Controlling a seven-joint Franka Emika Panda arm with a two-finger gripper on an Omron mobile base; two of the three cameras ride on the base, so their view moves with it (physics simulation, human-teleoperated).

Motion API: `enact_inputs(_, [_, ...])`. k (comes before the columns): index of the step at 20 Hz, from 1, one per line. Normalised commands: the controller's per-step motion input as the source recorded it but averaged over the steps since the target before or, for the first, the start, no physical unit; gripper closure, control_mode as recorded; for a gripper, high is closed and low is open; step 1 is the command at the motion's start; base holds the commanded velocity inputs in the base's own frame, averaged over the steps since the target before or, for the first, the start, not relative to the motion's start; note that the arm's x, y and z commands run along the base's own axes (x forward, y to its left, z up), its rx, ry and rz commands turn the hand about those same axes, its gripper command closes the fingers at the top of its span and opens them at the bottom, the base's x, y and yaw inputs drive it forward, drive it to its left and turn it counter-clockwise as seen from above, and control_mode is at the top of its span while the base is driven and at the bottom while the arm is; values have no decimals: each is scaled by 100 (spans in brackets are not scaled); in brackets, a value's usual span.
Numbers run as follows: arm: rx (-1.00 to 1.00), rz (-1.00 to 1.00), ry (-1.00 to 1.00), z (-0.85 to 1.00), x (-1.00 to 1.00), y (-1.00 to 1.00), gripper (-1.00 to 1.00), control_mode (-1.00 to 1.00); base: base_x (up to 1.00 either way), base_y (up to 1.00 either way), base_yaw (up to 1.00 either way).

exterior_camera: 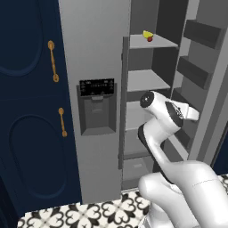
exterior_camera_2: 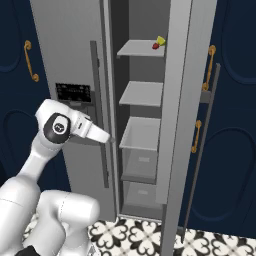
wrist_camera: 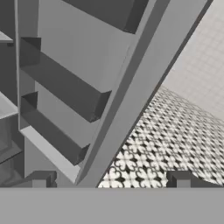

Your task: Take the strawberry from the fridge and place it on top of the pancake, located on the dining counter.

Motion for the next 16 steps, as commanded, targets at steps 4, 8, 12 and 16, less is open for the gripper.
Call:
enact_inputs(4, [25, 42, 0, 0, -10, 51, -100, -100, 0, 0, 0])
enact_inputs(8, [16, 26, 1, 0, -2, 62, -100, -100, 0, 0, 0])
enact_inputs(12, [14, 20, 0, 1, 0, 48, -100, -100, 0, 0, 0])
enact_inputs(16, [0, 0, 0, 0, 0, 0, -100, 100, 30, 23, 15])
